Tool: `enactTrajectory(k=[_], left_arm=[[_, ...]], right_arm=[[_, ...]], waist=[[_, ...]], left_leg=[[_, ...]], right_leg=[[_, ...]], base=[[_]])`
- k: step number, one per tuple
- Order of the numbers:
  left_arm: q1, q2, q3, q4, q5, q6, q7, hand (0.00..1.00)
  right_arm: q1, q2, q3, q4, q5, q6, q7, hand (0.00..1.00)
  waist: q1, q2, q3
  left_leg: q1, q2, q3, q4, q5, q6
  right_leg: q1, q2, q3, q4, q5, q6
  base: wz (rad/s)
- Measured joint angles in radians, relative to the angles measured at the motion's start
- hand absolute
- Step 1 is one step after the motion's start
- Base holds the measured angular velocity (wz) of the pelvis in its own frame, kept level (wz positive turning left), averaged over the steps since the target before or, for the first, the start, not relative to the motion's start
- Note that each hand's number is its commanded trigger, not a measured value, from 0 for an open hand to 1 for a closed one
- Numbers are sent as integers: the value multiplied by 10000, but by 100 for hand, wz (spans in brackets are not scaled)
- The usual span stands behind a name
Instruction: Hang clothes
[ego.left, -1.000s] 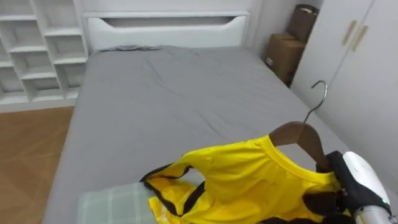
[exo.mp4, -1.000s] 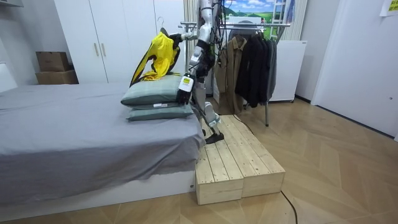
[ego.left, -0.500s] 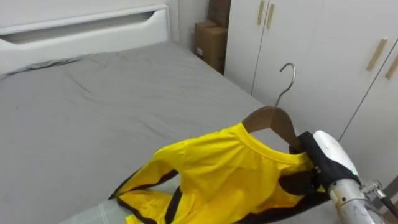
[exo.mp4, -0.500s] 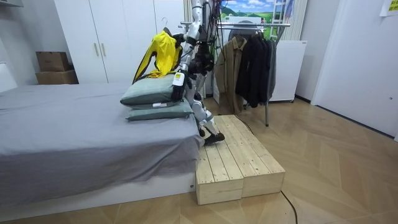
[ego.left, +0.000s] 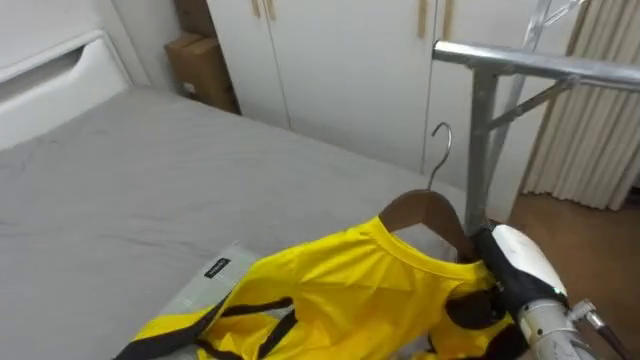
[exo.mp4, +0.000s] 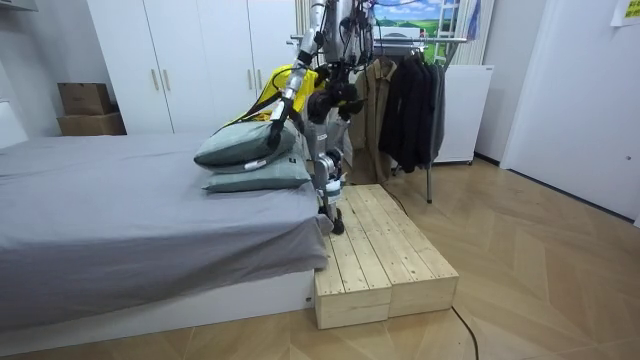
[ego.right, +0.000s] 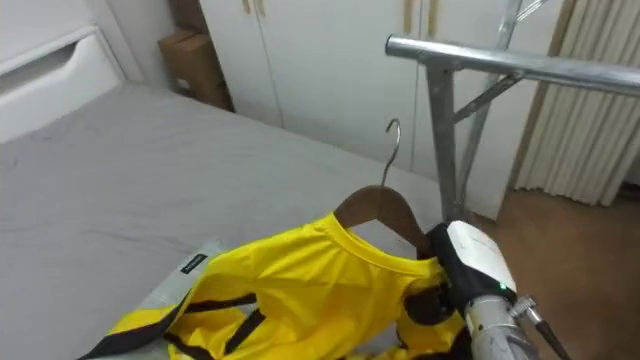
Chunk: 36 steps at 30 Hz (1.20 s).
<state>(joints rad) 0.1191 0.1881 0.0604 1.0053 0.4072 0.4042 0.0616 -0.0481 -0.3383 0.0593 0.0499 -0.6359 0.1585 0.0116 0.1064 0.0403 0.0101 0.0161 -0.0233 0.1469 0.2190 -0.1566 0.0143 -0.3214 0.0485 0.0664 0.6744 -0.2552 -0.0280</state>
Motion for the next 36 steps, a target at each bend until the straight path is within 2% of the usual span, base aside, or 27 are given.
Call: enactTrajectory(k=[1, 2, 3, 4, 5, 6, 7, 8, 9, 10, 11, 12, 13, 14, 15, 16, 18, 21, 30, 36], left_arm=[[201, -24, 346, -431, 328, 28, 181, 0], [217, -136, 564, -419, 491, 120, 249, 0], [303, -327, 753, -414, 581, 334, 304, 0], [429, -295, 961, -394, 550, 397, 327, 0], [442, -242, 1018, -342, 538, 433, 343, 0], [495, -172, 1153, -296, 554, 480, 388, 0], [641, -157, 1343, -269, 537, 503, 435, 0], [724, -127, 1345, -174, 530, 503, 454, 0], [828, -82, 1344, 168, 285, 501, 523, 0], [924, -60, 1318, 399, 2, 491, 636, 0], [948, -62, 1295, 530, -134, 488, 715, 0], [952, -102, 1211, 843, -349, 480, 852, 0], [971, -64, 1052, 996, -509, 483, 864, 0], [994, -31, 953, 996, -511, 483, 864, 0], [1009, 39, 903, 1034, -511, 483, 863, 0], [1010, 97, 903, 1078, -509, 482, 851, 0], [1017, 116, 906, 1086, -498, 479, 820, 0], [1017, 207, 921, 1147, -484, 476, 815, 0], [1018, 213, 927, 1149, -479, 476, 816, 0], [1018, 257, 947, 1147, -418, 476, 838, 0]], right_arm=[[-390, 62, 54, 82, -27, -276, -92, 100], [-552, 255, 86, 160, -87, -303, -50, 100], [-190, 395, 149, -18, -121, -248, 170, 100], [25, 409, 273, -265, -95, -246, 458, 100], [76, 404, 275, -386, -56, -245, 543, 100], [104, 406, 228, -626, 4, -159, 545, 100], [123, 403, 165, -750, 9, -114, 425, 100], [125, 432, 140, -736, 26, -103, 354, 100], [125, 624, 58, -634, 0, -71, 314, 100], [119, 873, 7, -477, -51, -56, 213, 100], [112, 981, 3, -375, -86, -58, 196, 100], [145, 1077, 30, -124, -134, -55, 170, 100], [313, 1051, 32, -3, -94, -39, 165, 100], [321, 1051, 29, 62, -88, -29, 165, 100], [307, 1056, 31, 166, -92, 9, 161, 100], [298, 1062, 36, 183, -89, 102, 160, 100], [273, 1031, 36, 183, -67, 181, 157, 100], [265, 1037, 156, 162, -70, 206, 198, 100], [245, 1062, 194, -333, -72, 198, 659, 100], [224, 1075, 190, -347, -326, 175, 777, 100]], waist=[[112, -522, 105], [-16, -553, 156], [-71, -427, 83], [-286, -387, 85], [-457, -404, 95], [-662, -379, 77], [-765, -411, 91], [-762, -427, 90], [-748, -462, 101], [-684, -531, 109], [-599, -518, 109], [-343, -505, 151], [-331, -536, 142], [-308, -587, 144], [-231, -682, 142], [-205, -767, 140], [-197, -803, 148], [-203, -795, 147], [-171, -805, 133], [-200, -804, 111]], left_leg=[[-159, -397, 50, 310, -855, -349], [-270, -297, 84, 660, -965, -380], [-175, -161, -72, 717, -898, -330], [-29, -167, -513, 339, -838, -215], [-47, -218, -729, 187, -767, -107], [-133, -266, -825, -160, -551, 117], [-201, -281, -645, -394, -237, 248], [-147, -196, -448, -445, -265, 331], [-10, -40, -44, -576, -308, 393], [17, 146, 538, -622, -412, 501], [-9, 279, 897, -683, -468, 502], [67, 437, 1417, -627, -599, 499], [134, 450, 1670, -541, -727, 541], [137, 435, 1797, -518, -755, 541], [114, 429, 1979, -483, -769, 503], [94, 414, 2048, -386, -764, 454], [49, 376, 2053, -264, -760, 398], [46, 479, 2052, -189, -782, 306], [48, 501, 2060, -181, -761, 252], [50, 614, 1993, -176, -726, 192]], right_leg=[[-318, -482, 1081, 191, -1166, -140], [-258, -236, 1402, 222, -1064, -11], [222, 45, 1540, -551, -589, -93], [646, 518, 1997, -1558, 17, -201], [802, 723, 2271, -2012, 306, -299], [1014, 1103, 2944, -2802, 874, -314], [1166, 1435, 3578, -3368, 1388, -319], [1216, 1559, 3820, -3595, 1618, -264], [1285, 1730, 4161, -4068, 2064, -187], [1228, 1745, 3869, -4408, 2390, -95], [1132, 1524, 3150, -4355, 2449, -117], [921, 887, 1013, -3602, 2172, -188], [983, 134, -148, -2806, 1515, 17], [1005, -232, -581, -2524, 1242, 208], [1179, -862, -1290, -2341, 990, 482], [1402, -1084, -1503, -2688, 886, 614], [1549, -1031, -1482, -3229, 877, 465], [1716, -816, -1467, -3669, 962, 315], [1722, -777, -1506, -3694, 996, 271], [1910, -654, -1594, -4022, 1139, 189]], base=[[-55], [-60], [-71], [-77], [-85], [-85], [-95], [-110], [-119], [-124], [-139], [-114], [-98], [-59], [-49], [-38], [-13], [-5], [0], [3]])
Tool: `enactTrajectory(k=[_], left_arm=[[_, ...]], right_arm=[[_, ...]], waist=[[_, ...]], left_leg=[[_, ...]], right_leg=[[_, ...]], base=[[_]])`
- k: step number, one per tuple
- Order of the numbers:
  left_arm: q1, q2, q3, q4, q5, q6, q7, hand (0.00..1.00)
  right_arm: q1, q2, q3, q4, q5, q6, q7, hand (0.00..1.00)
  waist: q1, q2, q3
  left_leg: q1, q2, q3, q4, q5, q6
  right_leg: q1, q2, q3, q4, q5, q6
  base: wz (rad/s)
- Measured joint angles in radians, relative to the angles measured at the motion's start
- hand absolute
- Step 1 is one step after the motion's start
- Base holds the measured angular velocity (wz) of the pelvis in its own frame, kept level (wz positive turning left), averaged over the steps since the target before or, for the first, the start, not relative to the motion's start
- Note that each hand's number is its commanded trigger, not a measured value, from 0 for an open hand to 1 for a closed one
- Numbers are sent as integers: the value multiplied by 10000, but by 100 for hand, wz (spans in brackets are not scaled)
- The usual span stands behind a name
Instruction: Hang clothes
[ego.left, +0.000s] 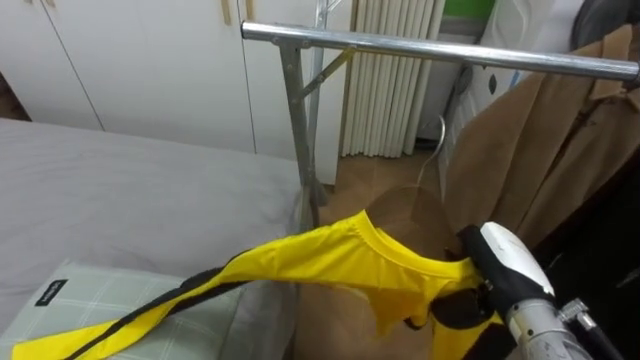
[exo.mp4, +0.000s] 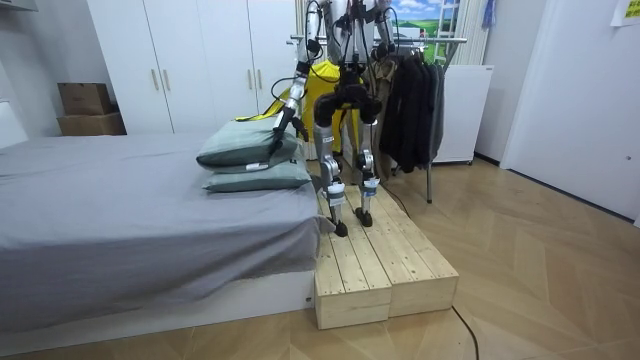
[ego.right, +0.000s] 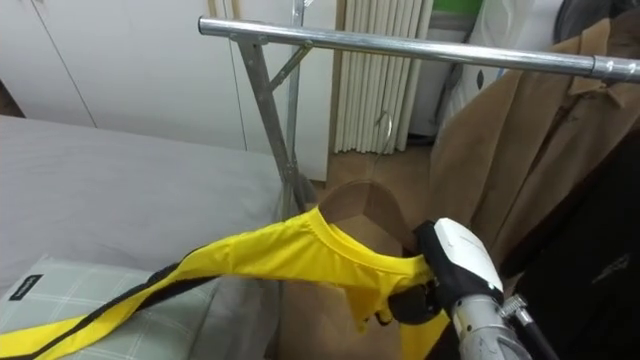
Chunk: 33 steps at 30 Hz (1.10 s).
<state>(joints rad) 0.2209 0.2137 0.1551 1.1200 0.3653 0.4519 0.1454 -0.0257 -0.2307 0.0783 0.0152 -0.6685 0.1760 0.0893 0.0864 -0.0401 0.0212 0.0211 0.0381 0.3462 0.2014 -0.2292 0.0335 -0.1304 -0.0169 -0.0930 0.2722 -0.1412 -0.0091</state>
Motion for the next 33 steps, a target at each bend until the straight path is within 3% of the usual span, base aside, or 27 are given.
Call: enactTrajectory(k=[15, 19, 23, 27, 33], left_arm=[[27, 54, -4, -5, 8, 2, 26, 0], [157, 87, -1, -4, 9, 1, 26, 0], [329, 98, 331, 22, -17, -207, 26, 0], [412, 144, 521, 20, -99, -364, 28, 0], [417, 174, 586, 21, -119, -417, 36, 0]], right_arm=[[-87, -60, -144, -210, -879, 136, 10, 100], [-105, -131, -234, -719, -786, 151, 8, 100], [-289, -214, -554, -874, -828, 118, 7, 100], [-409, -573, -1133, -1357, -876, 85, -167, 100], [-430, -943, -1629, -1795, -865, -7, -673, 100]], waist=[[-149, -28, -76], [-255, -130, -142], [-304, -314, -115], [-313, -546, -136], [-296, -527, -122]], left_leg=[[19, 39, -272, 33, 70, -100], [62, 39, -302, 33, 86, -118], [150, 35, -304, 36, 104, -119], [167, 15, -397, 30, 110, -117], [193, 34, -423, -21, 109, -118]], right_leg=[[250, 16, -198, -152, 43, -71], [302, 8, -215, -135, 44, -74], [413, -10, -228, -164, 44, -75], [450, -23, -337, -213, 28, -79], [533, 15, -379, -345, 77, -83]], base=[[4], [2], [0], [5], [0]])
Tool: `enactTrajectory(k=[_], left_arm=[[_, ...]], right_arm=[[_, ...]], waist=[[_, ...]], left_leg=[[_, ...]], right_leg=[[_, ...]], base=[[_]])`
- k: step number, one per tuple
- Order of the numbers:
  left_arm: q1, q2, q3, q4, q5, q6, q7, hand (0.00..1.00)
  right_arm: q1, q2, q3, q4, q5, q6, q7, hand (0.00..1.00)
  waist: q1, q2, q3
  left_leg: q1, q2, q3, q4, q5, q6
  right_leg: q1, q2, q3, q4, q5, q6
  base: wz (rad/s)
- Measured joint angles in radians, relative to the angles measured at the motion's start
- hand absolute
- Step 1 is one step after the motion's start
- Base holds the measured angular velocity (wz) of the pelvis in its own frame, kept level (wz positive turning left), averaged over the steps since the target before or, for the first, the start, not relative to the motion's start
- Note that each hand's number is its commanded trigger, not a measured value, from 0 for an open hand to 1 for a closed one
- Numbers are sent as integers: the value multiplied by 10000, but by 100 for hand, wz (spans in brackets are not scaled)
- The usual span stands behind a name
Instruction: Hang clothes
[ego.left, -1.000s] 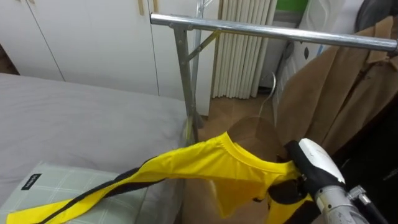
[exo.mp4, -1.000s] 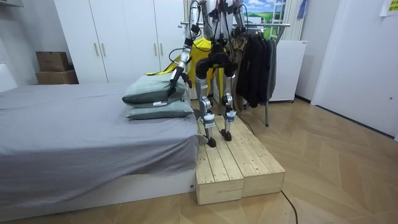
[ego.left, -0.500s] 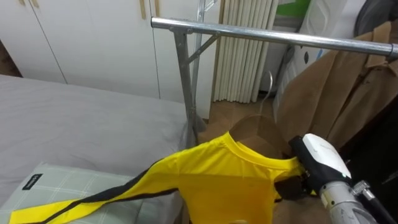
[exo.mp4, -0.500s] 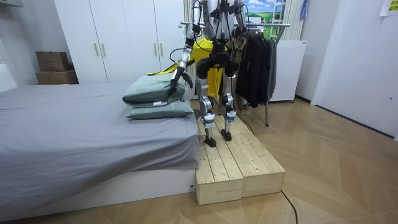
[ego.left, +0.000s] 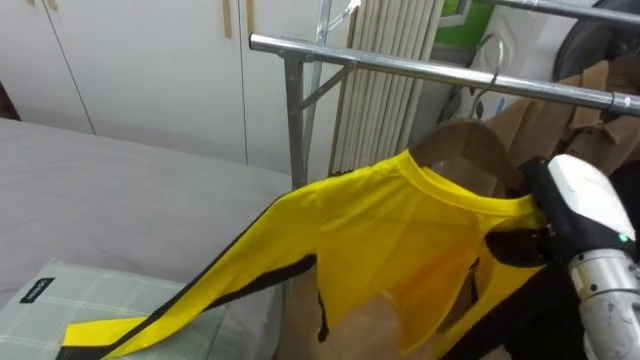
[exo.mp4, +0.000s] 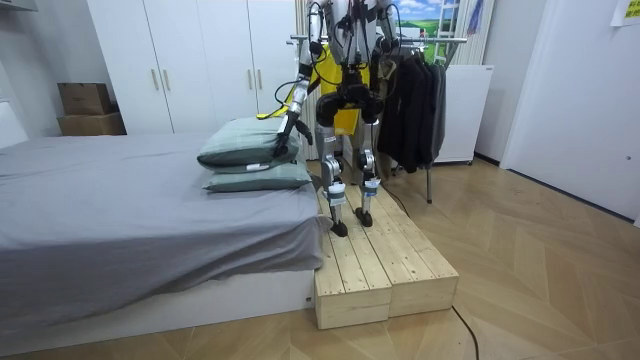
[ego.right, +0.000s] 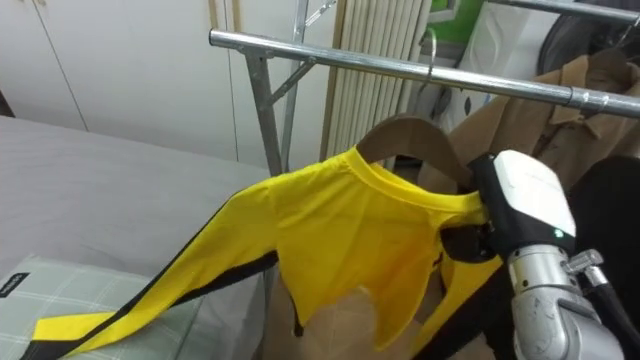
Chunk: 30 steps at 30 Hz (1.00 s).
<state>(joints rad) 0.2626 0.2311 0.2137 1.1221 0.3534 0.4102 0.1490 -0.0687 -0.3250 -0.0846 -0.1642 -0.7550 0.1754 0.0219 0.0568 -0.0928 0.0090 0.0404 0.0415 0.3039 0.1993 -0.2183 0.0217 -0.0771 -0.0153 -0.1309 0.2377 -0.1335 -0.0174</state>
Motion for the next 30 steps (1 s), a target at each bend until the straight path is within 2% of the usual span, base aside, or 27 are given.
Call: enactTrajectory(k=[4, 8, 11, 18, 22, 30], left_arm=[[1, -29, 96, 1, -7, -59, 0, 0], [34, -72, 274, -1, -6, -160, 1, 0], [39, -91, 453, -4, 9, -205, 0, 0], [69, -99, 589, -10, 56, -330, -2, 0], [120, -100, 597, -9, 54, -432, -2, 0], [151, -80, 712, -236, 55, -528, -49, 0]], right_arm=[[-1, -11, -111, 1, 44, 0, 1, 100], [-167, -98, -188, 1, 51, 8, 7, 100], [-398, -310, -194, 1, 52, 7, 36, 100], [-578, -327, -336, 6, 139, -4, 132, 100], [-586, -328, -676, 48, 807, -4, 240, 100], [-792, -353, -680, 1095, 1972, 21, 831, 100]], waist=[[13, 76, 40], [31, 81, 38], [36, 79, 38], [39, 67, 37], [43, 43, 48], [201, 22, 48]], left_leg=[[-1, 3, -1, -52, -1, -3], [-8, 3, 10, -116, 13, -22], [-8, 4, 10, -124, 12, -22], [-15, -12, 0, -118, 12, -21], [-16, -22, -5, -118, 12, -21], [-44, -21, -64, -77, 12, -21]], right_leg=[[-17, 16, 7, 26, -1, 0], [-74, 28, 33, 47, -1, 0], [-76, 31, 26, 43, -2, 1], [-67, 20, 23, -2, -3, 2], [-69, 17, 28, 1, -7, 7], [-72, -3, 1, -9, -14, 10]], base=[[0], [-1], [0], [0], [0], [1]])
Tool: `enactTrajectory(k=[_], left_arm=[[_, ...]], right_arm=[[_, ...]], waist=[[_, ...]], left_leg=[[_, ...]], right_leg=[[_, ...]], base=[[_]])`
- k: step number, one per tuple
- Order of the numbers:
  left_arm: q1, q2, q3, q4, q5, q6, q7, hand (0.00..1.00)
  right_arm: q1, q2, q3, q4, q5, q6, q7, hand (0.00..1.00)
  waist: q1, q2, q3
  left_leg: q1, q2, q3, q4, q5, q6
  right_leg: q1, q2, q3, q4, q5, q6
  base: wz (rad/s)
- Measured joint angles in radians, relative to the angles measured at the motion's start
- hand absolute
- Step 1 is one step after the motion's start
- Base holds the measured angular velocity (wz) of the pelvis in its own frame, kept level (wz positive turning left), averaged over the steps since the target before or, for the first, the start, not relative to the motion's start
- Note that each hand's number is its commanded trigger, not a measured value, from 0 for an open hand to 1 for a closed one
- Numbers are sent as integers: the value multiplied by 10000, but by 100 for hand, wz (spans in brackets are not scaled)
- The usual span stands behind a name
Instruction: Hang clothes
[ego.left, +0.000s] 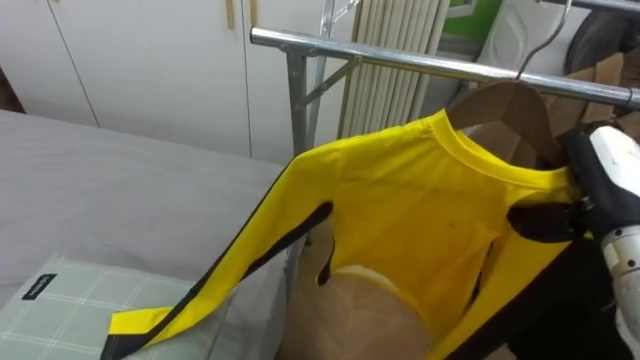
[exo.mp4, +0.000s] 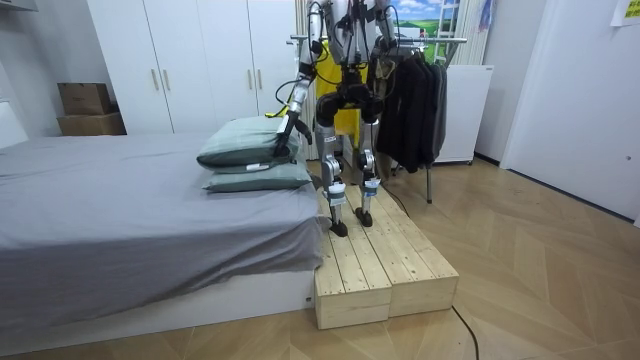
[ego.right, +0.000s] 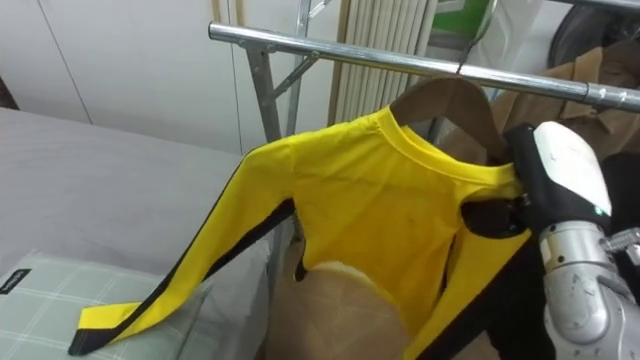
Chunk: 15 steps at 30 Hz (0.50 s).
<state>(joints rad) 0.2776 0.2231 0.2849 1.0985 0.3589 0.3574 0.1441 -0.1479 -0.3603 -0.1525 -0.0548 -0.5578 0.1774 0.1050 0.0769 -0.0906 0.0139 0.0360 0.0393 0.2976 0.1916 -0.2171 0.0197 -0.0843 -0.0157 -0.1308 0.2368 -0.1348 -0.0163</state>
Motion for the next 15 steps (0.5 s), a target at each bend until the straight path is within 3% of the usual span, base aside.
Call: enactTrajectory(k=[7, 15], left_arm=[[4, 59, 86, -234, -13, -2, -10, 0], [1, 171, 83, -307, -35, -3, -9, 0]], right_arm=[[-1084, -204, 46, 1962, 887, 124, 295, 100], [-1344, -618, 235, 3308, 1817, 139, 505, 100]], waist=[[66, -105, 4], [115, -224, -7]], left_leg=[[-80, 3, -150, 108, 2, -3], [-70, 1, -282, 140, 5, -3]], right_leg=[[17, -17, -93, 12, -20, -29], [119, -35, -191, 11, -32, -35]], base=[[6], [5]])
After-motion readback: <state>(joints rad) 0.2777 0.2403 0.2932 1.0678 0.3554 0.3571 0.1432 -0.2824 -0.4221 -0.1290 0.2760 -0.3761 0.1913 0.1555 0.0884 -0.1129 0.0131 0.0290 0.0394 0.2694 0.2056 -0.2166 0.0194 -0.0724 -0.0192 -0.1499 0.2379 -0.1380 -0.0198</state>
